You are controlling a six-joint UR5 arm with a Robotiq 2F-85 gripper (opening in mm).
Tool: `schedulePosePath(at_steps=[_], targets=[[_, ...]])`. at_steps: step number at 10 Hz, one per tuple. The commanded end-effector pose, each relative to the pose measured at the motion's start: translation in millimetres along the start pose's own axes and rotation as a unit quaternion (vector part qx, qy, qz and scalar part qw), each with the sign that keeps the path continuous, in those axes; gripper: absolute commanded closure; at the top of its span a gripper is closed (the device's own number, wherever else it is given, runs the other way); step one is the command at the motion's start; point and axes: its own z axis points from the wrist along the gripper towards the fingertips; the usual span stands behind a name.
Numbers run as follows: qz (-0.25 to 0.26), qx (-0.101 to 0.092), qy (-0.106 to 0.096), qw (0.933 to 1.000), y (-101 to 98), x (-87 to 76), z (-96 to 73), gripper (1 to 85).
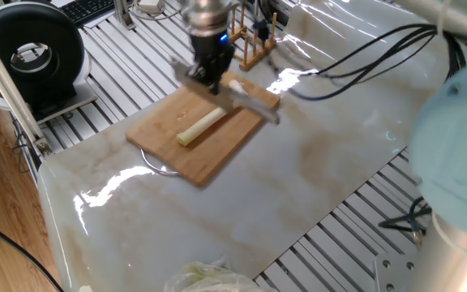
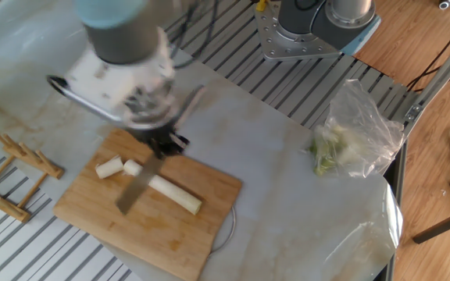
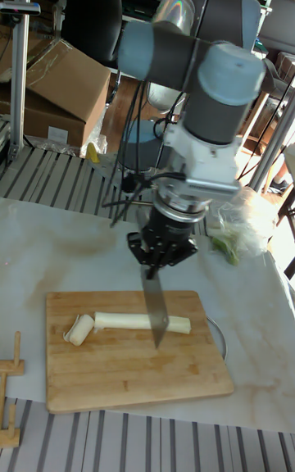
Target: Chop the scallions
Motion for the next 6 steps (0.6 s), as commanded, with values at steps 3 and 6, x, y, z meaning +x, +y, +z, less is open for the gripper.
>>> schedulePosePath(at_steps=[3,6], targets=[[0.053,-0.031,-0.016,0.998,-28.6,5.7,14.9,84.3],[0.051,-0.04,-0.044,0.9969,-28.5,-6.1,25.0,84.3]])
